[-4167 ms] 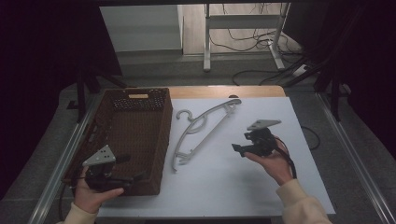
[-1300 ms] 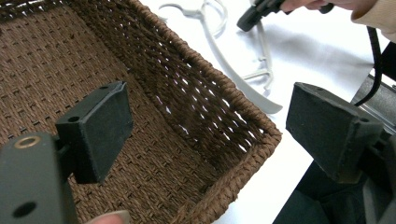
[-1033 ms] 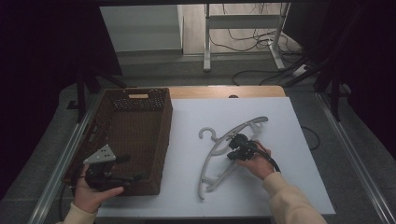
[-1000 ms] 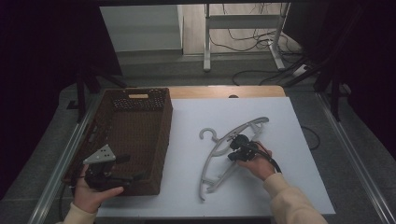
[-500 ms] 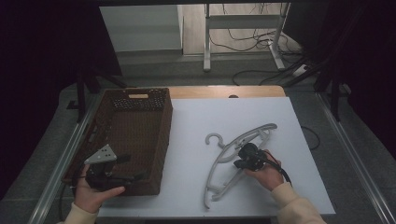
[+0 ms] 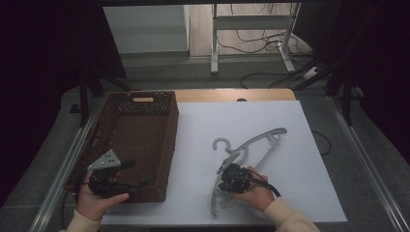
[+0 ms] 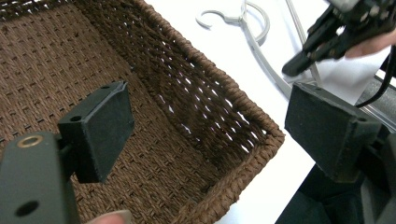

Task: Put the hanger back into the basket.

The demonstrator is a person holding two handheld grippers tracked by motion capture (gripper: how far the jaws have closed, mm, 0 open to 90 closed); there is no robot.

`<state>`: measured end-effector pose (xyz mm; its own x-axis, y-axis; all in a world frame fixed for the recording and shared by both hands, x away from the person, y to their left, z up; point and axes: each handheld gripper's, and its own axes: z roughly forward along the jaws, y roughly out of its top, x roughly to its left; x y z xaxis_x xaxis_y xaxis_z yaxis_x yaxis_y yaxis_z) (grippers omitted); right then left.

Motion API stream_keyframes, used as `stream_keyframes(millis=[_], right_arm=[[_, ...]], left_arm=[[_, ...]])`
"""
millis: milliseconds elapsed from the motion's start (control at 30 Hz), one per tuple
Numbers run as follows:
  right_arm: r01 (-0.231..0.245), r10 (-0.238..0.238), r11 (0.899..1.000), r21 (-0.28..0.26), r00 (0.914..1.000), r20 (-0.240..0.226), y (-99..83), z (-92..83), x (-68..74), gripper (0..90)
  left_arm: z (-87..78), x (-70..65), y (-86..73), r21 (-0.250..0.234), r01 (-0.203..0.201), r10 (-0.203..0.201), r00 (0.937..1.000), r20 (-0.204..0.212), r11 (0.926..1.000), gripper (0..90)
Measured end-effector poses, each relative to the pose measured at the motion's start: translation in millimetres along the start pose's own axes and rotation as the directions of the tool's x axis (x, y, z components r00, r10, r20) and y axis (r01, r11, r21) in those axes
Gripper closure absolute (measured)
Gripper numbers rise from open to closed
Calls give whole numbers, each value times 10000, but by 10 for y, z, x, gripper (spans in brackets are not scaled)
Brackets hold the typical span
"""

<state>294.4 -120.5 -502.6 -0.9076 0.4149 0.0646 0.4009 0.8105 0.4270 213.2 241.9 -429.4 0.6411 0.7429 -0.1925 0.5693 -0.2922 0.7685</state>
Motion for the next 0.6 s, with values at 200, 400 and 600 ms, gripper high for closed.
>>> stream_keyframes(millis=[200,400,600], right_arm=[[106,-107,9999,93,9999,53,91,104,108,899],[592,-592,9982,-40,9982,-34,271,225,291,899],[418,-421,9987,-286,9991,-78,313,206,229,899]], left_arm=[[-8,6,1,-18,-2,2,10000,-21,10000,156],[12,-6,8,10,-11,11,10000,8,10000,156],[3,-2,-3,2,-28,28,10000,9,10000,156]])
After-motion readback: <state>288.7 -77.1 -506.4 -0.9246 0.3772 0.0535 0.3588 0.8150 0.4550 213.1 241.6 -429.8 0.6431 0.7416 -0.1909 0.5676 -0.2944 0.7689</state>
